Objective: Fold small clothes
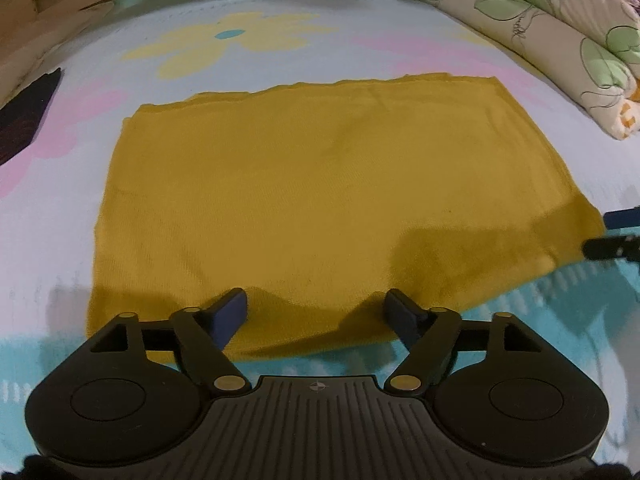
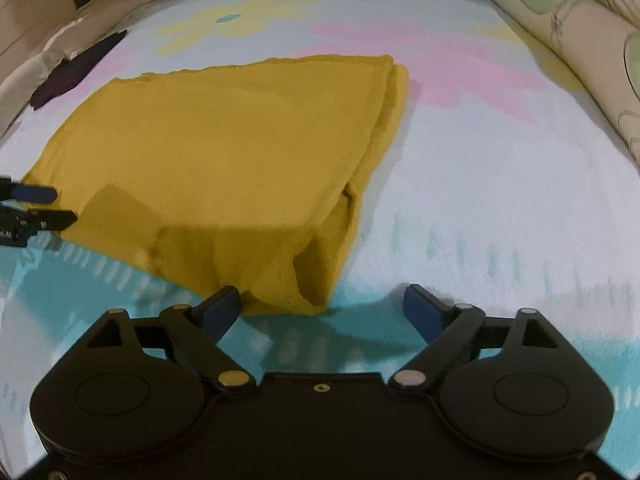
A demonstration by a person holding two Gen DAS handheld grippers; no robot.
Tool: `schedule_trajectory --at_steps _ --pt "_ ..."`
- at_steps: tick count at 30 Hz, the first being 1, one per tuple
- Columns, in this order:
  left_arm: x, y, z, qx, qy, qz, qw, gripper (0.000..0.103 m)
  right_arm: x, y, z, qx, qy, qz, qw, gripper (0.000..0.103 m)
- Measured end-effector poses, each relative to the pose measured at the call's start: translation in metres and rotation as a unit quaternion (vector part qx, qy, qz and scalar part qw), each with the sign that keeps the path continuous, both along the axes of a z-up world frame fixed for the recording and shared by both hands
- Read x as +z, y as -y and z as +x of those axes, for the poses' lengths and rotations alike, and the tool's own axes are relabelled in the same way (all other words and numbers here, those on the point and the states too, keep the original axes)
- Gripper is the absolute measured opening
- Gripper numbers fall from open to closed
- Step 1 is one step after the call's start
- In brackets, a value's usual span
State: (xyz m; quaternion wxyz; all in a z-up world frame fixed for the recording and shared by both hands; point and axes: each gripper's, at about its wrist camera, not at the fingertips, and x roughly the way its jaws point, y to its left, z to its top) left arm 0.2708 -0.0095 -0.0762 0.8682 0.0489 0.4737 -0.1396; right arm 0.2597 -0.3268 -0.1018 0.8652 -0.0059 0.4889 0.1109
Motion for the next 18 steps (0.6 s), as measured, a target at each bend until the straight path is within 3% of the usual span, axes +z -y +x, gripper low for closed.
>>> schedule_trajectory --at_steps 4,10,15,18 --pt "-0.003 0.001 0.0 -0.004 0.003 -0.005 1.0 0.086 0.011 0.019 0.008 -0.053 -0.017 0.061 0.997 0.091" --pt "-0.003 0.005 0.007 -0.004 -0.006 -0.005 1.0 0.089 0.026 0.042 0.03 -0.125 0.01 0.151 0.981 0.094" --pt "-0.004 0.006 0.011 -0.009 -0.014 -0.01 0.9998 0.094 0.007 0.047 0.061 -0.166 0.0 0.224 0.96 0.094" --pt "-0.006 0.007 0.013 -0.014 -0.013 -0.009 0.9998 0.098 -0.009 0.042 0.077 -0.161 -0.017 0.237 0.958 0.094"
